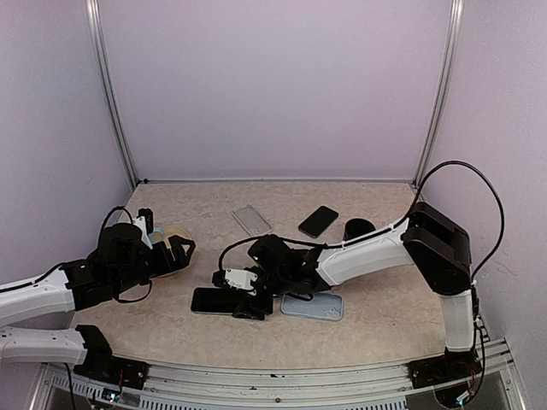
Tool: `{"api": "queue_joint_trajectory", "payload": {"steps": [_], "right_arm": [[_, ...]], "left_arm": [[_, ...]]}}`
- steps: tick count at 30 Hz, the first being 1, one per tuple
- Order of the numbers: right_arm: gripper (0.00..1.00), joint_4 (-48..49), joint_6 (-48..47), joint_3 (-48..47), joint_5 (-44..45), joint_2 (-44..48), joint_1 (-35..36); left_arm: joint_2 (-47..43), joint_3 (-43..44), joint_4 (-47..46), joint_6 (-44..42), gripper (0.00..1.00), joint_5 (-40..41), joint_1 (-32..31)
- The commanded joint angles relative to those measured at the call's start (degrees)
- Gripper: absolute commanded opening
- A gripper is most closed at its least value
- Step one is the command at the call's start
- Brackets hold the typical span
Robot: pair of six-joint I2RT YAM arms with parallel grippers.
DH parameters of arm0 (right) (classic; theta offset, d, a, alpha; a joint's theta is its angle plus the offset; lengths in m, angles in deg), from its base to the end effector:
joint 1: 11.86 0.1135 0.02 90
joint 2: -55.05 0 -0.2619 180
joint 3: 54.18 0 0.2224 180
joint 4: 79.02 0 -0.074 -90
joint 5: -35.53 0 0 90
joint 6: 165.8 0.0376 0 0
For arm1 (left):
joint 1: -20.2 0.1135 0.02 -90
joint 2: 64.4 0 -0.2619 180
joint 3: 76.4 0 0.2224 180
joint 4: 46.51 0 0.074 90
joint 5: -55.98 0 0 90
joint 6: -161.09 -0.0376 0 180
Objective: Put the phone into the phone case
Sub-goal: Pass from the right arm to the left
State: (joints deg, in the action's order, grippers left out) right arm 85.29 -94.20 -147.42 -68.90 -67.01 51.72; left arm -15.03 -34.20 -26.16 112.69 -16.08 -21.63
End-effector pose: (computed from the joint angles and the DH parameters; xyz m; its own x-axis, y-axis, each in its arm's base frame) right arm 0.1841 0.3916 0.1508 0.0027 -0.6815 -0.7318 -0.9965 0.0597 -0.0593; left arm 0.1325 -0.1031 0.2338 -0.5436 -0.3612 -0.7577 0.0937 0.8709 -0.4824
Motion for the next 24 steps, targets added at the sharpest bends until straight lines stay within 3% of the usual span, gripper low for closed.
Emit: {"api": "queue_joint_trajectory", "payload": {"steps": [1,10,24], "right_arm": [[0.53,6.78,-1.43,3.31,3.7,7.71,-0.37],[0.52,10.79,-4.02,12.1,8.85,16.88,-1.21],[0.53,19.6,-7.38,24.35,13.05,28.84,-2.04]], "left_arm": [[0.66,-1.05,-4.1,-0.58,0.99,-5.91,1.57],[5.68,-0.41,-9.77,-2.41,0.99,-15.42,2.85],[16.16,1.67,-23.73,-2.72,0.99,-41.1,4.54]]}}
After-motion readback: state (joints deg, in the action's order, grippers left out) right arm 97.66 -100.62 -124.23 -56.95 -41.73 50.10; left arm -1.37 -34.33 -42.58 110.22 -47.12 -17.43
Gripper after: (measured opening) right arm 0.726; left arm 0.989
